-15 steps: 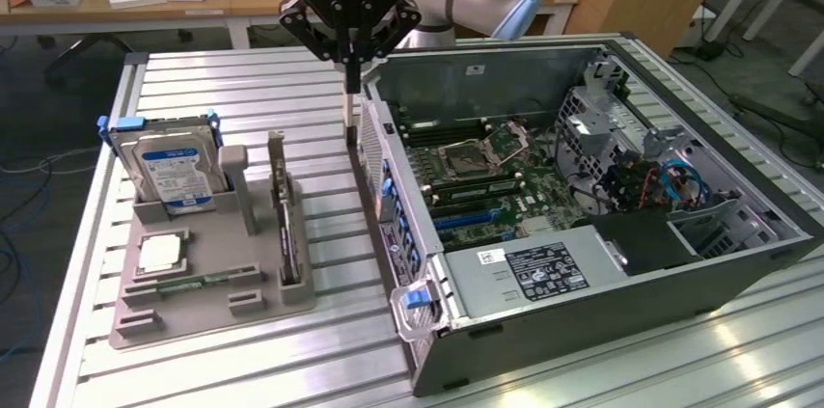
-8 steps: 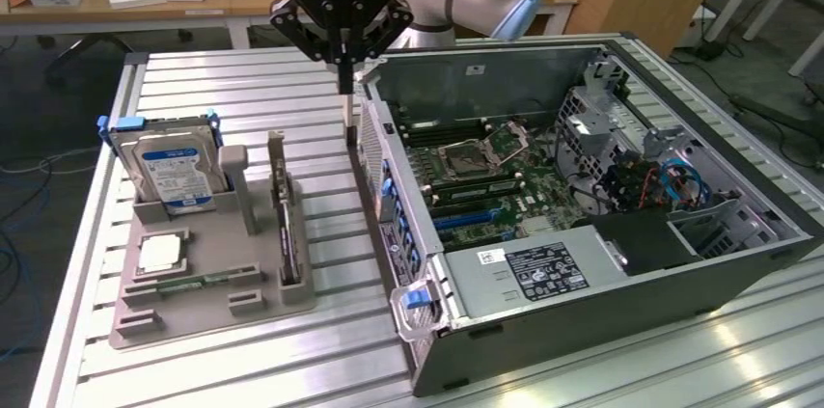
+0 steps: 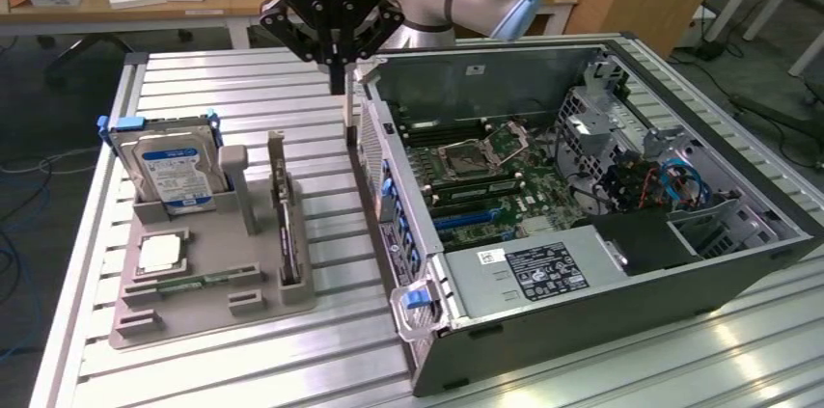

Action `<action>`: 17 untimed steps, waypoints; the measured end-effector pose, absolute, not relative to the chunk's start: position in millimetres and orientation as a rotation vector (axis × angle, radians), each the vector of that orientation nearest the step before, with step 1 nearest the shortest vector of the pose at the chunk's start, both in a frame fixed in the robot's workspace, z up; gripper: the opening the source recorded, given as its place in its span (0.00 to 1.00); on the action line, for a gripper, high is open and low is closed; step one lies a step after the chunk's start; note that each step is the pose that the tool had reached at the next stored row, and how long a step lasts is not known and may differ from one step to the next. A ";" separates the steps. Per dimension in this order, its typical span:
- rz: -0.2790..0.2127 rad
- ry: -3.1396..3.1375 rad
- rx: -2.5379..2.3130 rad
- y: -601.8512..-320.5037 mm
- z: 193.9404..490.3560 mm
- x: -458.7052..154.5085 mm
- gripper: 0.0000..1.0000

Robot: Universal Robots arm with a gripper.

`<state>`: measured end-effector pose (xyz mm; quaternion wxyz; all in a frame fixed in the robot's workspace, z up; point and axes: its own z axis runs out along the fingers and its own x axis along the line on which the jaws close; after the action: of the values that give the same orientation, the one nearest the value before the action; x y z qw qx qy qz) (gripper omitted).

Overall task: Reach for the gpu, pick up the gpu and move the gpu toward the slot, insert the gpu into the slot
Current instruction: 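Reach for the gpu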

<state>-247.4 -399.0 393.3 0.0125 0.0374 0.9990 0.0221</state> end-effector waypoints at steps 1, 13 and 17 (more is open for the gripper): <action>0.069 3.114 0.117 -399.0 393.3 -248.4 0.10; 0.069 3.114 0.117 -399.1 393.3 -261.0 0.10; 0.069 3.114 0.117 -399.1 393.3 -265.3 0.10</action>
<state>-265.3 -399.1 393.3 0.0125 0.0374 0.9990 0.0221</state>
